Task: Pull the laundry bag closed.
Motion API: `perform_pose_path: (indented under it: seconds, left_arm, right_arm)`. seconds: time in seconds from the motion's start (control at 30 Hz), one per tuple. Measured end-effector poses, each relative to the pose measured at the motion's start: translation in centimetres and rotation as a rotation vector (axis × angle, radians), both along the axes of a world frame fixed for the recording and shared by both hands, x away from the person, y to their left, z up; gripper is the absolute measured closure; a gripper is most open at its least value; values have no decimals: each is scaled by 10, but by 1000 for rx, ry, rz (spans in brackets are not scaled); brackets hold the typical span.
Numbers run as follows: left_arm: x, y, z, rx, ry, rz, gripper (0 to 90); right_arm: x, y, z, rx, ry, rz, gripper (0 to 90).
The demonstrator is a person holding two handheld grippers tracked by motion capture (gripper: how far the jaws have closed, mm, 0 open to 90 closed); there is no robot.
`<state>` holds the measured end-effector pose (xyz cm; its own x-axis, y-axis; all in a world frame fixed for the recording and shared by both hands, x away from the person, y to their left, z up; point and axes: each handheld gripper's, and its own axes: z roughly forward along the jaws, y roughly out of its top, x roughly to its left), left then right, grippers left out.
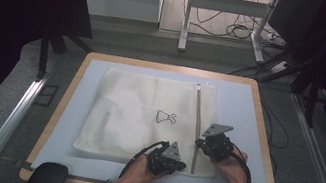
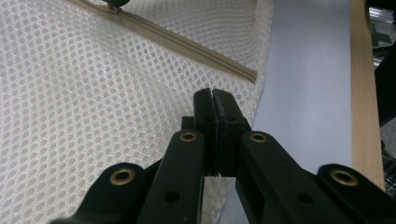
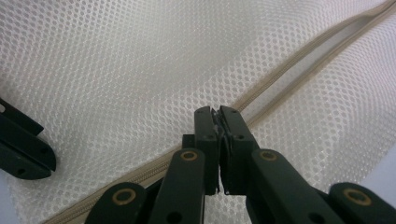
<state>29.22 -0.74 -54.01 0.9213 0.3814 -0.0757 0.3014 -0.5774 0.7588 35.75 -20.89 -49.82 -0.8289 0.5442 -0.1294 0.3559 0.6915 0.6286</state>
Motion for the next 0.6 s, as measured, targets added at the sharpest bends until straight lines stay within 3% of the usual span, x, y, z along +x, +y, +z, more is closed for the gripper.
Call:
perform_pose_path:
  seconds: [0.6]
  left_arm:
    - [0, -1, 0, -11, 3, 6, 892]
  right_arm:
    - [18, 3, 2, -1, -12, -17, 864]
